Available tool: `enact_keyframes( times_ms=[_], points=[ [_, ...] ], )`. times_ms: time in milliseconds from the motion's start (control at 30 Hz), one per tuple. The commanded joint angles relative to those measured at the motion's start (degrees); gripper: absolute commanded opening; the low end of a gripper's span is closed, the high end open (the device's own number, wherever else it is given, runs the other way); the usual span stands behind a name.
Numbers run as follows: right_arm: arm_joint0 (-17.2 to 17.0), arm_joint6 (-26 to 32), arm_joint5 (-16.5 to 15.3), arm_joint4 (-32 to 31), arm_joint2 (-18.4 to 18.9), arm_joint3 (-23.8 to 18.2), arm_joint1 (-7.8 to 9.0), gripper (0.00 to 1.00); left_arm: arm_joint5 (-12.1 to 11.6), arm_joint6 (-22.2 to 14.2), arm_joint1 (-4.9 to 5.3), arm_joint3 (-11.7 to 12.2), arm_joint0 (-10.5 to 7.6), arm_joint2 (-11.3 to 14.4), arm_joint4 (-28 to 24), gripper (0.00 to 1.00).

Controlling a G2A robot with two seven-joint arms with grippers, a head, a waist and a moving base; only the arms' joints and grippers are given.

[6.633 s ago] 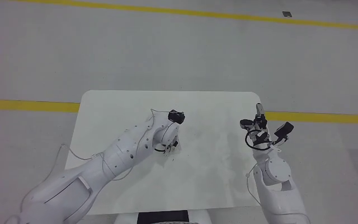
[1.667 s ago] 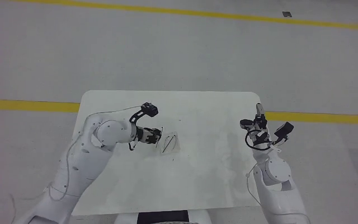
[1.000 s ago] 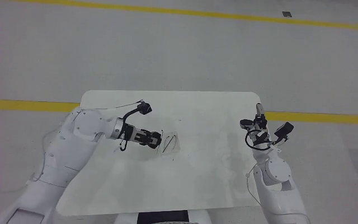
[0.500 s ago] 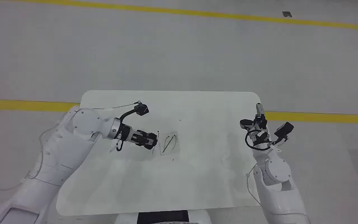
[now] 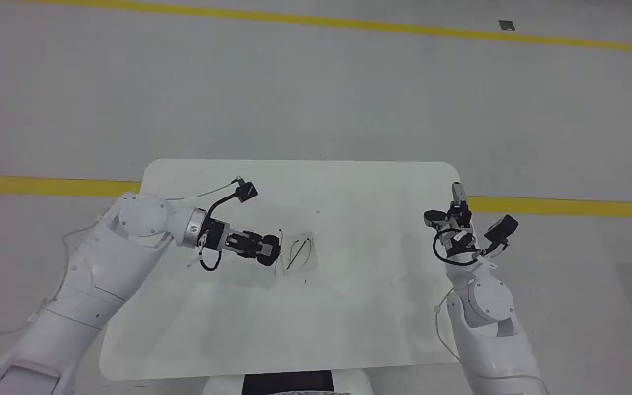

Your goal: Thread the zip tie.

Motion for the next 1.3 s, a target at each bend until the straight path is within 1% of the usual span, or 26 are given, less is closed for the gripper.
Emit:
enact_keyframes(
  times_ms=[0,200,433,533,867,900,967,1000,1100,1267],
  points=[
    [0.0,0.0,0.0,0.0,0.0,0.0,0.0,1.0,0.0,0.0,0.95,0.7,-0.74,1.3,-3.0,0.0],
    [0.0,0.0,0.0,0.0,0.0,0.0,0.0,1.0,0.0,0.0,3.27,2.2,-2.71,4.8,-9.7,0.0],
    [0.0,0.0,0.0,0.0,0.0,0.0,0.0,1.0,0.0,0.0,4.97,3.1,-4.42,8.6,-15.5,0.0],
    [0.0,0.0,0.0,0.0,0.0,0.0,0.0,1.0,0.0,0.0,5.41,3.5,-5.42,10.0,-15.7,0.0],
    [0.0,0.0,0.0,0.0,0.0,0.0,0.0,1.0,0.1,0.3,5.38,3.3,-5.28,10.0,-16.0,0.0],
    [0.0,0.0,0.0,0.0,0.0,0.0,0.0,1.0,0.5,0.4,5.28,3.6,-4.76,10.0,-18.7,0.0],
    [0.0,0.0,0.0,0.0,0.0,0.0,0.0,1.0,0.3,0.2,5.28,5.4,-5.0,9.7,-20.0,0.0],
    [0.0,0.0,0.0,0.0,0.0,0.0,0.0,1.0,0.0,0.0,5.17,6.2,-4.89,9.8,-22.1,0.0],
    [0.0,0.0,0.0,0.0,0.0,0.0,0.0,1.0,0.0,0.0,5.09,6.8,-5.03,11.1,-26.8,0.0],
    [0.0,0.0,0.0,0.0,0.0,0.0,0.0,1.0,0.0,0.0,5.48,7.9,-5.68,13.3,-30.3,0.0]
  ],
)
